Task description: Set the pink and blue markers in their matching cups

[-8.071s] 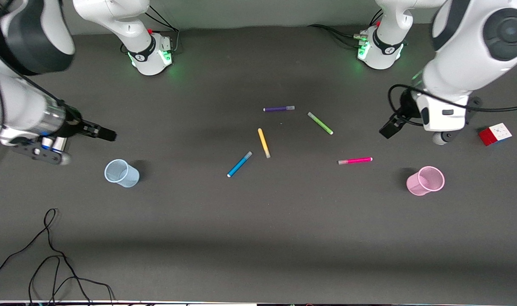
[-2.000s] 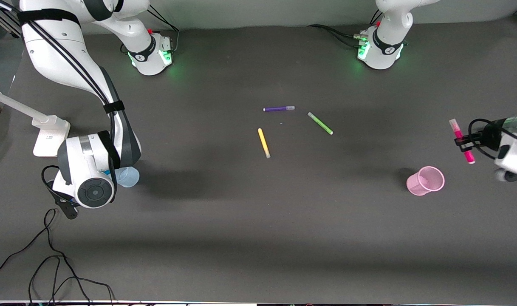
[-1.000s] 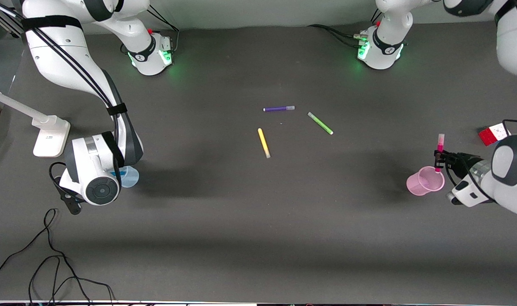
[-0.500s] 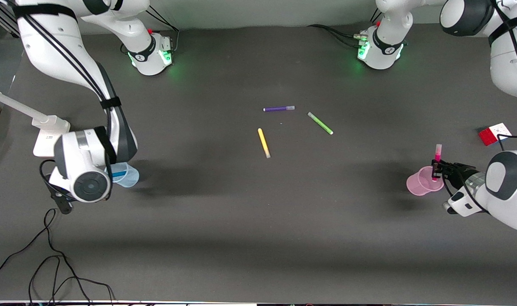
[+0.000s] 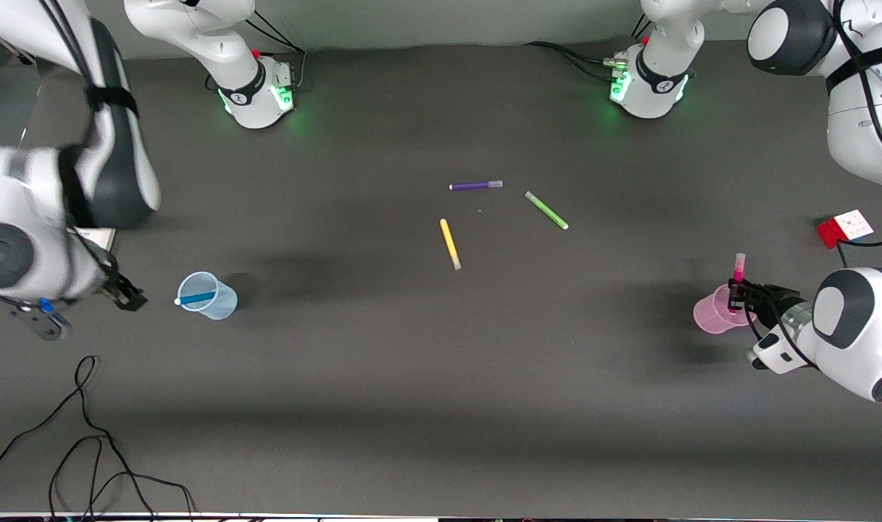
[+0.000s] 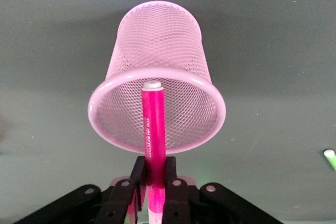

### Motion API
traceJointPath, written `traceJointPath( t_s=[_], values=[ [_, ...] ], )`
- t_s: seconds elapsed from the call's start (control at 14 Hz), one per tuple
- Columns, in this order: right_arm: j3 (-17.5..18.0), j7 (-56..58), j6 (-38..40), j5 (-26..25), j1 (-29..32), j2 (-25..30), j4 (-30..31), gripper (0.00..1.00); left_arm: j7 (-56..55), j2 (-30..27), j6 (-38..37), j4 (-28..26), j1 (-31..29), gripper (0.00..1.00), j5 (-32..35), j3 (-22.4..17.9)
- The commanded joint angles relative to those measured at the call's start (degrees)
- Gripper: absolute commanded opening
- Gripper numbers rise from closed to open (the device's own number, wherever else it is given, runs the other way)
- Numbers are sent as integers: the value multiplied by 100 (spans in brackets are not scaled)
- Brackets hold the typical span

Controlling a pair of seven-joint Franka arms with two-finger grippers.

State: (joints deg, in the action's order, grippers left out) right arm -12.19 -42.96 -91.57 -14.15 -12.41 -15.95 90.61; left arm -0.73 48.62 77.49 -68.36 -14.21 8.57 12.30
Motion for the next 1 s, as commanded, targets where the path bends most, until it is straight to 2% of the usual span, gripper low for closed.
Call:
traceJointPath(
  t_s=[0.0, 0.21, 0.36, 0.57, 0.64, 0.79, 0.86, 0.93],
  values=[
    [-196, 1233, 51, 613, -15, 486, 167, 100, 91, 69, -6, 174, 15, 100, 101, 36],
    [-555, 2647, 42, 1359, -15, 1004, 307, 100, 161, -185, -207, 200, -46, 100, 75, 53],
    [-696, 3405, 51, 1678, -24, 1391, 543, 100, 161, -527, -313, 191, -204, 100, 57, 97],
    [-697, 3909, -622, 1679, -59, 2365, 1920, 100, 152, -1343, -314, -27, -214, 100, -109, 88],
    [-688, 3918, -834, 1644, -59, 2621, 2238, 100, 161, -1703, -165, -272, -214, 100, -162, 88],
    [-400, 3883, -810, 1609, 72, 2632, 2180, 100, 170, -2345, 107, -738, -222, 100, -294, 80],
    [89, 3883, -784, 1609, 499, 2623, 2058, 100, 170, -2679, 265, -1028, -222, 100, -347, 80],
    [825, 3900, -610, 1609, 1147, 2606, 1935, 100, 170, -3021, 493, -1379, -222, 100, -373, 80]
  ],
)
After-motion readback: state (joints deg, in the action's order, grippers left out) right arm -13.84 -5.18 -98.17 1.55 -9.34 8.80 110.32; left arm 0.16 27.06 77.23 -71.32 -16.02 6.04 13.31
